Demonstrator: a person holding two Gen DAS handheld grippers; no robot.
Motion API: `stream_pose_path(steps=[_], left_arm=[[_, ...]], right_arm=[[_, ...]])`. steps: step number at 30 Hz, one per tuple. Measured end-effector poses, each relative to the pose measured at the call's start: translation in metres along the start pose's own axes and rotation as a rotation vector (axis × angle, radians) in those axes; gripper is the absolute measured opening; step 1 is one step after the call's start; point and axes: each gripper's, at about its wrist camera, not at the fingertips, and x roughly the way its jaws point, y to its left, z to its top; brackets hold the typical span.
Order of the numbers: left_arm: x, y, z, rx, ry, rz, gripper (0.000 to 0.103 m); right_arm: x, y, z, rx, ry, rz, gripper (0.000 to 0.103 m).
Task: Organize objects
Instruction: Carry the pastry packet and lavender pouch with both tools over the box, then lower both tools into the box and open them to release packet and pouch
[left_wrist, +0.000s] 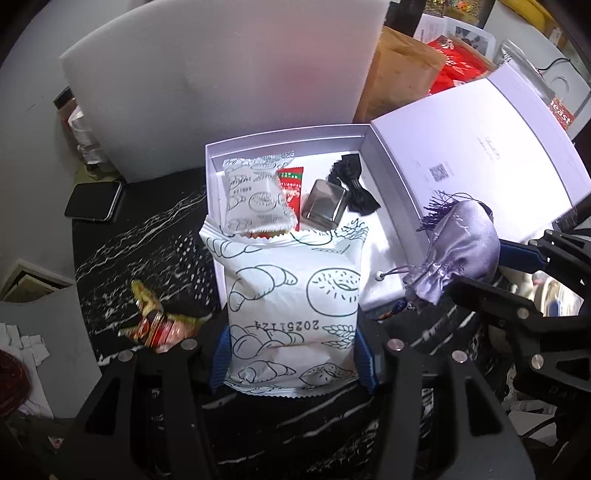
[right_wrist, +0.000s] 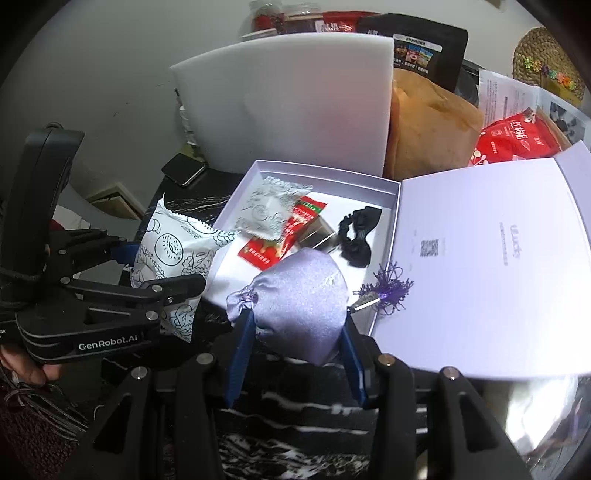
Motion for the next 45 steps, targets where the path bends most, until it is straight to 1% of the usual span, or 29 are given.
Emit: stream_pose_path(steps=[6,14,21,28,34,37,39,42,45], left_arm=[[0.023,0.002,0.024,0.003,0.019,0.0,0.053],[0.052,0.011,0.053,0.001,0.033,0.002,0.053],[0.07,0.019,0.073,0.006,0.026,0.015,0.053],[0.088,0.028,0.094,0.017,0.004,0.028,0.053],[0.102,0.033,0.106,0.026,-0.024,0.004,0.053],[0.106,0.032,0.11,0.046,-0.037,0.021,0.053],[0.11,0.033,0.111,0.046,-0.038,0.021,0.053],[0.117,0.036,0.113,0.027,-0.034,-0.003,0.053],[0.121,0.037,0.112,0.03,-0.041,-0.003,0.053]], right_arm=[[0.019,-0.016,0.016,0.011,0.015,0.002,0.045],[0.042,-0.026,0.04,0.005,0.019,0.009,0.045],[0.06,-0.032,0.066,-0.001,-0.003,0.016,0.045],[0.078,-0.037,0.085,-0.001,-0.011,0.014,0.045],[0.099,-0.039,0.094,-0.001,-0.005,0.001,0.045],[0.113,-0.042,0.097,-0.002,0.011,-0.009,0.045],[0.119,-0.043,0.098,0.003,0.017,-0.004,0.045],[0.126,-0.042,0.098,-0.001,0.025,0.002,0.045],[0.134,-0.045,0.095,0.001,0.046,0.007,0.045]])
